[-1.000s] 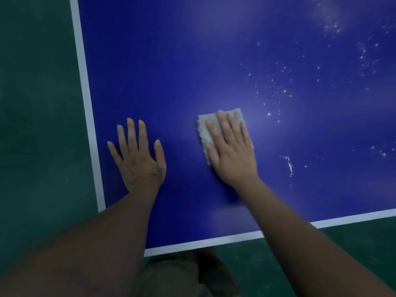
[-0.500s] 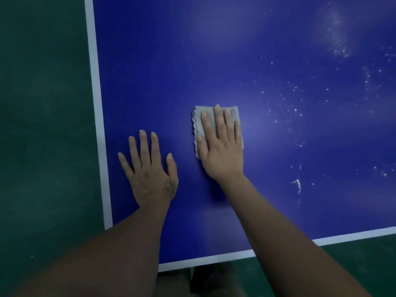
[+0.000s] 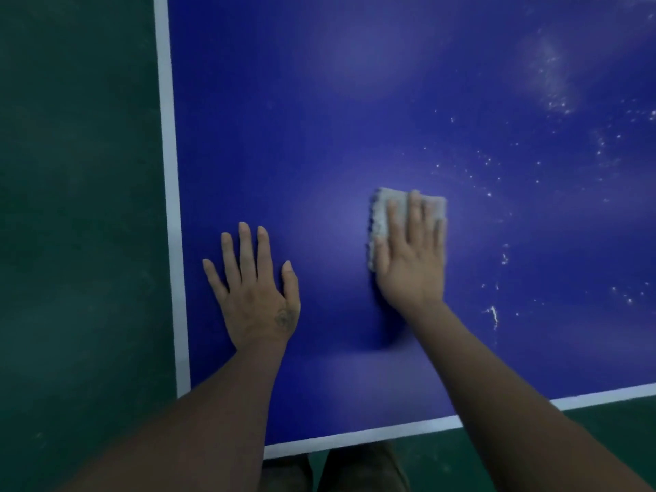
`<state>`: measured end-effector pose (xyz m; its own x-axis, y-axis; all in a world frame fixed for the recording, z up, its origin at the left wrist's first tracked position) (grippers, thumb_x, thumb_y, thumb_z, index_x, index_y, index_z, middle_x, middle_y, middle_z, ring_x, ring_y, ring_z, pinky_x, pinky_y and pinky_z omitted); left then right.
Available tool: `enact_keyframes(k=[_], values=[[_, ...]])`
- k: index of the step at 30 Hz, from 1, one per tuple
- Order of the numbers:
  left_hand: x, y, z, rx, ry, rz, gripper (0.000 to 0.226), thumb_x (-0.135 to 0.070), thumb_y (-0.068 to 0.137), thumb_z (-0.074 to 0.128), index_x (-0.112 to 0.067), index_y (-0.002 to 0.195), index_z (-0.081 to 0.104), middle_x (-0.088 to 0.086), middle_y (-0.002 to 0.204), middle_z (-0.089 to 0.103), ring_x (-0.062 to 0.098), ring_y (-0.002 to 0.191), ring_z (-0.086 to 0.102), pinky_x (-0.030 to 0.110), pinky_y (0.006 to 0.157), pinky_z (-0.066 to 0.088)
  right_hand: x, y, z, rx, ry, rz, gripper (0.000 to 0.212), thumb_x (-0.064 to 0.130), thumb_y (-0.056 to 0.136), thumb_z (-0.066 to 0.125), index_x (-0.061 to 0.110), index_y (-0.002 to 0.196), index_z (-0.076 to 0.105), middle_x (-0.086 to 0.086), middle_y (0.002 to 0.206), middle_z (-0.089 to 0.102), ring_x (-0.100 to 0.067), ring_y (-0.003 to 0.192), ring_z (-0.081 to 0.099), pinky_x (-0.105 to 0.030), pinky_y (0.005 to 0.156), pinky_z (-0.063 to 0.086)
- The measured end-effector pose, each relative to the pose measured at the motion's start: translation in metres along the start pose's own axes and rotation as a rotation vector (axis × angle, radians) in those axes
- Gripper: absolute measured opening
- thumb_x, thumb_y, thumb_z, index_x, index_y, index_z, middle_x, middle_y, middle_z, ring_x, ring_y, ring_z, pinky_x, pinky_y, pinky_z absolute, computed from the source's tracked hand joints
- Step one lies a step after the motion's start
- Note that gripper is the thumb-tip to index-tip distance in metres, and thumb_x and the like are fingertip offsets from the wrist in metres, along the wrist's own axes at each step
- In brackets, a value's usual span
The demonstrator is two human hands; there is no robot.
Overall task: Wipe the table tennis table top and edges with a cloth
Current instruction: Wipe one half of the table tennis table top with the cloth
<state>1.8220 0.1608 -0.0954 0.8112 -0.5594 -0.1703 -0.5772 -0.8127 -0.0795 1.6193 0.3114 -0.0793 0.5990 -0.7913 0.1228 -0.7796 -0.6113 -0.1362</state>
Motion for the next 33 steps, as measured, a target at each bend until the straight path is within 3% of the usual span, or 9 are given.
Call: enact_keyframes(k=[3,6,11,15,23,27,30,33], values=[[0.001,0.0,0.001,-0.003,0.016,0.0,0.071,-0.052,0.111,0.028,-0.022,0.174,0.014,0.001,0.182,0.004,0.026,0.169,-0.002,0.063,0.134,0.006,0.06,0.039,0.001,-0.065,0.029,-0.219,0.062,0.045,0.114,0.029,0.02,0.17,0.024,-0.011,0.178,0.014,-0.03,0.166,0.009,-0.054,0.133,0.008],[0.002,0.003,0.001,-0.003,0.018,-0.005,0.07,-0.052,0.111,0.029,-0.023,0.174,0.015,0.0,0.182,0.005,0.025,0.169,-0.002,0.062,0.134,0.004,0.064,0.086,-0.002,-0.089,0.051,-0.266,0.062,0.046,0.113,0.029,0.022,0.17,0.023,-0.009,0.178,0.015,-0.028,0.166,0.011,-0.051,0.134,0.007],[0.002,0.004,-0.004,-0.024,-0.036,-0.015,0.068,-0.049,0.111,0.038,-0.019,0.171,0.028,0.002,0.181,0.015,0.025,0.169,0.004,0.061,0.135,0.004,-0.034,0.109,-0.014,-0.018,0.059,0.003,0.065,0.052,0.112,0.018,0.029,0.172,0.009,-0.005,0.18,0.003,-0.025,0.166,0.001,-0.052,0.134,-0.001],[-0.019,0.031,-0.009,-0.055,-0.142,-0.129,0.064,-0.043,0.112,0.041,-0.009,0.166,0.037,0.005,0.18,0.02,0.024,0.168,0.007,0.054,0.136,0.004,-0.079,0.085,-0.019,-0.022,0.048,0.164,0.064,0.049,0.114,0.017,0.024,0.172,0.005,-0.011,0.18,-0.001,-0.028,0.166,-0.003,-0.061,0.131,0.002],[-0.048,0.068,0.003,-0.078,-0.074,-0.193,0.068,-0.043,0.114,0.029,-0.009,0.172,0.017,0.006,0.182,0.009,0.026,0.169,0.002,0.055,0.136,0.006,0.092,0.122,-0.004,-0.088,0.082,-0.268,0.061,0.045,0.113,0.033,0.024,0.169,0.028,-0.013,0.178,0.017,-0.034,0.165,0.011,-0.058,0.132,0.01],[-0.05,0.07,0.005,-0.095,-0.047,-0.176,0.067,-0.042,0.114,0.029,-0.01,0.172,0.019,0.006,0.182,0.011,0.026,0.169,0.004,0.056,0.136,0.008,0.159,0.164,-0.003,-0.105,0.094,-0.449,0.06,0.049,0.113,0.025,0.028,0.169,0.03,-0.014,0.177,0.02,-0.034,0.165,0.014,-0.055,0.132,0.01],[-0.051,0.07,0.005,-0.105,-0.037,-0.184,0.067,-0.041,0.113,0.031,-0.01,0.171,0.021,0.006,0.181,0.013,0.027,0.168,0.006,0.056,0.136,0.009,0.143,0.197,-0.005,-0.084,0.055,-0.469,0.064,0.052,0.11,0.023,0.03,0.17,0.024,-0.014,0.178,0.016,-0.033,0.165,0.012,-0.054,0.133,0.004],[-0.052,0.07,0.005,-0.105,-0.043,-0.184,0.067,-0.04,0.113,0.033,-0.009,0.171,0.021,0.006,0.181,0.012,0.027,0.169,0.005,0.057,0.136,0.009,0.075,0.224,-0.014,-0.177,0.075,-0.255,0.06,0.049,0.111,0.032,0.028,0.167,0.036,-0.015,0.175,0.026,-0.037,0.162,0.023,-0.054,0.131,0.009]])
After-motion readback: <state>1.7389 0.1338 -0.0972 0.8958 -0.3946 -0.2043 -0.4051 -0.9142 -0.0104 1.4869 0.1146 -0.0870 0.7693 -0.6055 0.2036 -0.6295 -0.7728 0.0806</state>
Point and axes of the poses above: each hand's wrist, its own y-axis towards the middle knuckle, its own z-axis out of the palm, x = y × z, the point moved 5 cm from there along y, towards the middle knuckle
